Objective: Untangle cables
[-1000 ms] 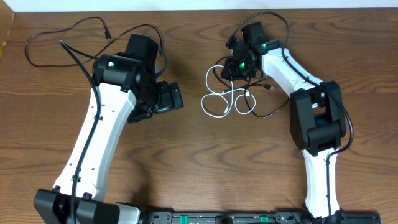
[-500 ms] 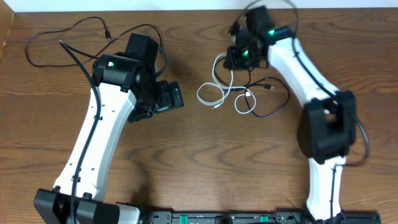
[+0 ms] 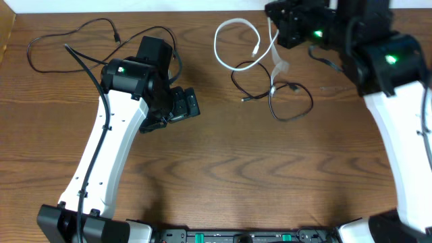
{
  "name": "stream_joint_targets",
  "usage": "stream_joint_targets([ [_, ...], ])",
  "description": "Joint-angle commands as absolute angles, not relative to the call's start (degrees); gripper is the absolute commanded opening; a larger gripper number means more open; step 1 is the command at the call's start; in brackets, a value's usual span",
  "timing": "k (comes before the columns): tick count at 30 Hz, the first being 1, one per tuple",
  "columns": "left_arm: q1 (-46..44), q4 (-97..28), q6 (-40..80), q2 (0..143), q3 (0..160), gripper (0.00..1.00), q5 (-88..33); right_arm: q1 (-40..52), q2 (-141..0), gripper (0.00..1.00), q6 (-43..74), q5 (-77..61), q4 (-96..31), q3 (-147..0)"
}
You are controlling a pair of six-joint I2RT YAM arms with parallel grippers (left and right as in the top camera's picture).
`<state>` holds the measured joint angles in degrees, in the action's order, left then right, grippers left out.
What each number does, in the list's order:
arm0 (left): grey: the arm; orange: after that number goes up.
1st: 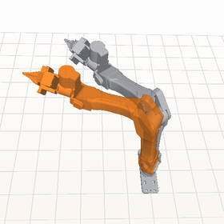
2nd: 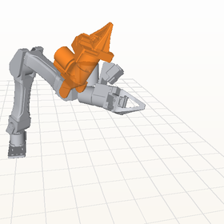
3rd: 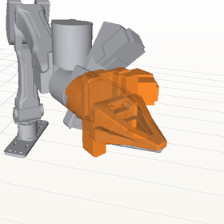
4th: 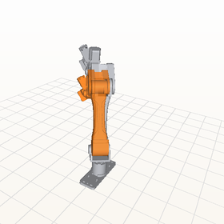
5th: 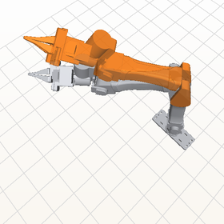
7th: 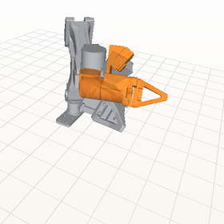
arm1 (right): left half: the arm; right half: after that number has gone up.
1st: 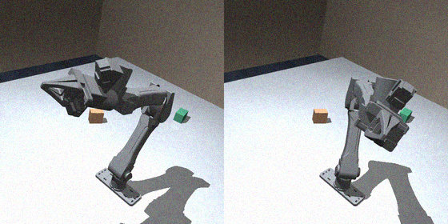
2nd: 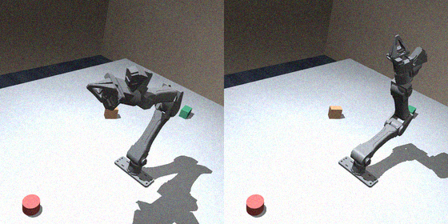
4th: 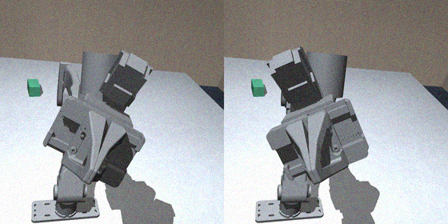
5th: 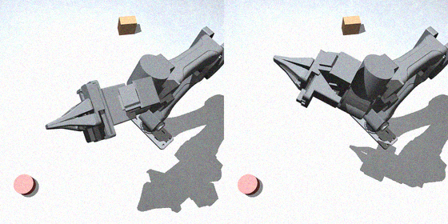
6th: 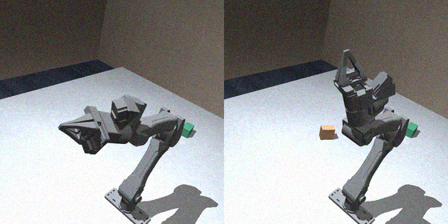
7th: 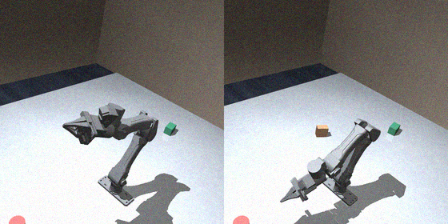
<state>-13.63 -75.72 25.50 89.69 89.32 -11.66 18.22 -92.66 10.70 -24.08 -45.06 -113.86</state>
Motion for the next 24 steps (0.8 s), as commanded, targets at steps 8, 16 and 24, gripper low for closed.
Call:
stream_joint_targets([
  [8,-11.73,-73.14,29.15,89.47,89.36,0.99,-11.53,17.47,-89.49,0.01,10.17,-23.05,-52.38,-114.26],
  [16,-6.98,-73.45,32.91,89.47,89.36,1.0,-11.55,17.5,-88.95,0.01,4.49,-43.81,-43.53,-114.28],
  [24,-6.92,-74.5,32.86,89.47,89.36,1.0,-11.44,17.17,-85.71,0.01,13.69,-48.82,-23.79,-114.3],
])
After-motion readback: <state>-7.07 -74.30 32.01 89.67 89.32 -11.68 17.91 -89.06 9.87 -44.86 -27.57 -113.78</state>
